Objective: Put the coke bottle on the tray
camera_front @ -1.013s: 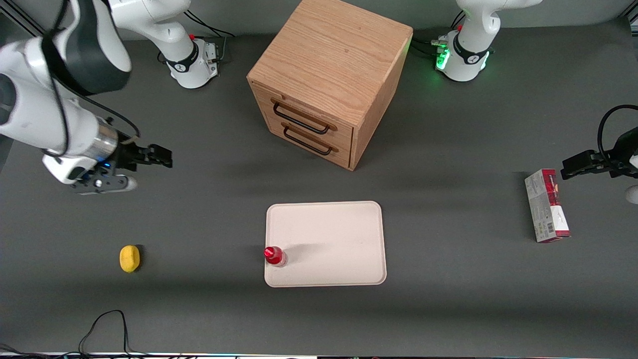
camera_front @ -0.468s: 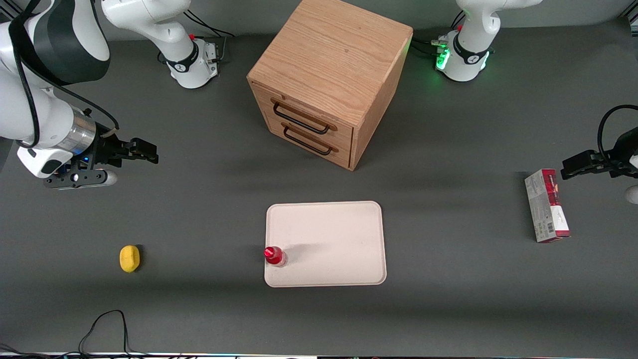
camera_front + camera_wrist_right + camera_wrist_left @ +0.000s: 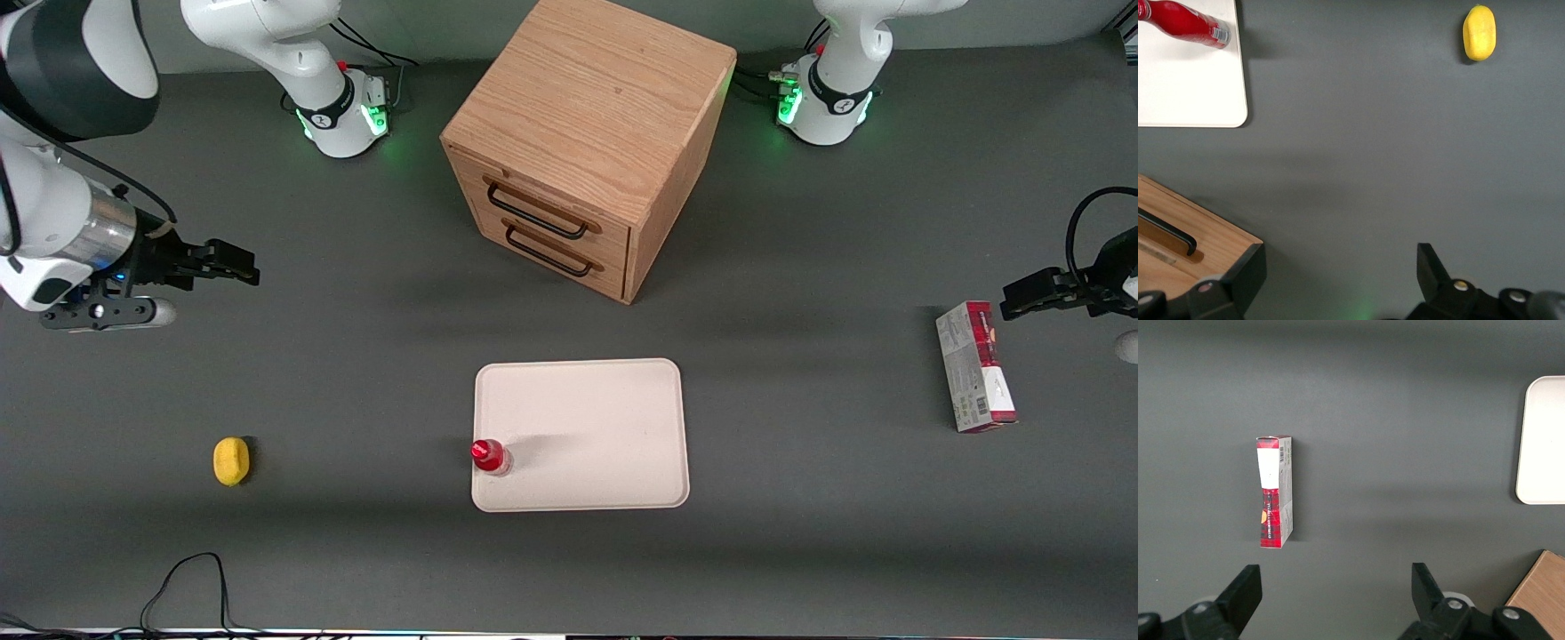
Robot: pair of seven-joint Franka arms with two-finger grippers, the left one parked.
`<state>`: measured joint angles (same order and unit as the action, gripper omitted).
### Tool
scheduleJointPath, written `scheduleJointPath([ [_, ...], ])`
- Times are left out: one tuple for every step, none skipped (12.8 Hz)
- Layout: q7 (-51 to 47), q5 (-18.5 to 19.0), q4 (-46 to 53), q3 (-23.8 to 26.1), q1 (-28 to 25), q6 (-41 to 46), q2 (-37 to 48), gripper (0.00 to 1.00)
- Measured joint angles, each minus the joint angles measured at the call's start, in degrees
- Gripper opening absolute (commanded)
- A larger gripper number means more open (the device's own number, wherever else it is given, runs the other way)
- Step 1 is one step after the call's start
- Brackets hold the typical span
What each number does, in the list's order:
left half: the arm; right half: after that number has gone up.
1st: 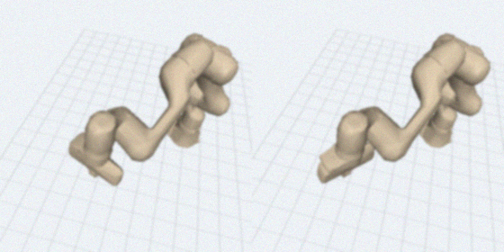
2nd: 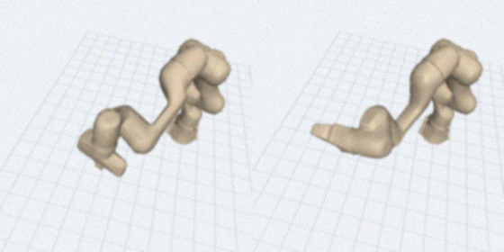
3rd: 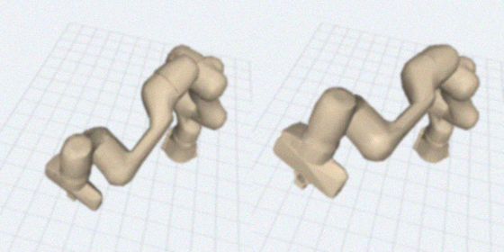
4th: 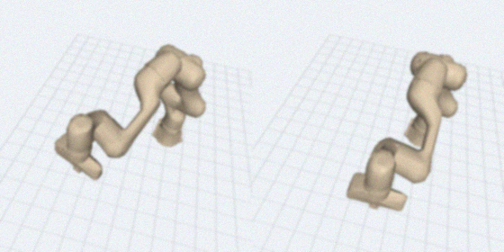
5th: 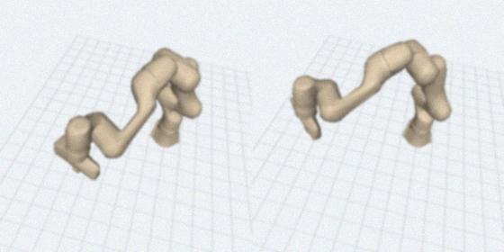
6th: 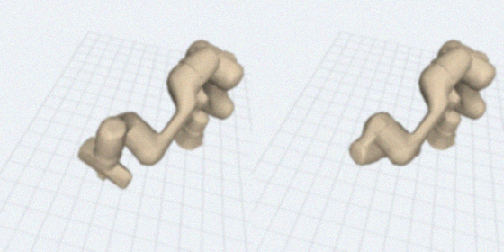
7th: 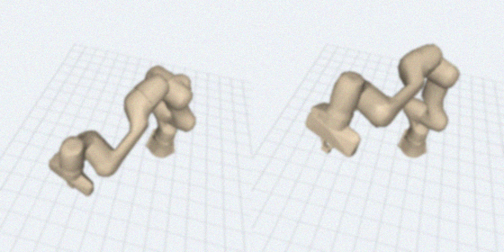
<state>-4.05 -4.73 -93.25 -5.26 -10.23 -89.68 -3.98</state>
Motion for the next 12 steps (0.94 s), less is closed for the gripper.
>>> scheduleJointPath([
  [0.13, 0.00, 0.26, 1.21, 1.29, 0.21, 0.00, 1.00],
  [0.24, 0.00, 0.36, 1.68, 1.87, 0.30, 0.00, 1.00],
  [0.46, 0.04, 0.38, 1.83, 2.07, 0.39, 0.00, 1.00],
  [0.80, 0.45, 0.42, 1.91, 2.06, 0.48, 0.00, 1.00],
  [1.06, 1.47, 0.50, 2.08, 1.96, 0.76, 0.00, 1.00],
  [1.19, 2.11, 0.59, 2.21, 1.71, 1.12, 0.01, 1.00],
  [1.22, 2.36, 0.77, 2.30, 1.44, 1.59, 0.01, 1.00],
  [1.24, 2.44, 0.98, 2.30, 1.14, 2.10, 0.01, 1.00],
  [1.26, 2.47, 1.10, 2.24, 0.72, 2.16, 0.01, 1.00],
  [1.26, 2.47, 1.13, 1.90, 0.07, 2.16, 0.01, 1.00],
  [1.26, 2.47, 1.13, 1.23, -0.83, 2.16, 0.01, 1.00],
  [1.26, 2.47, 1.13, 0.32, -1.78, 2.17, 0.01, 1.00],
])
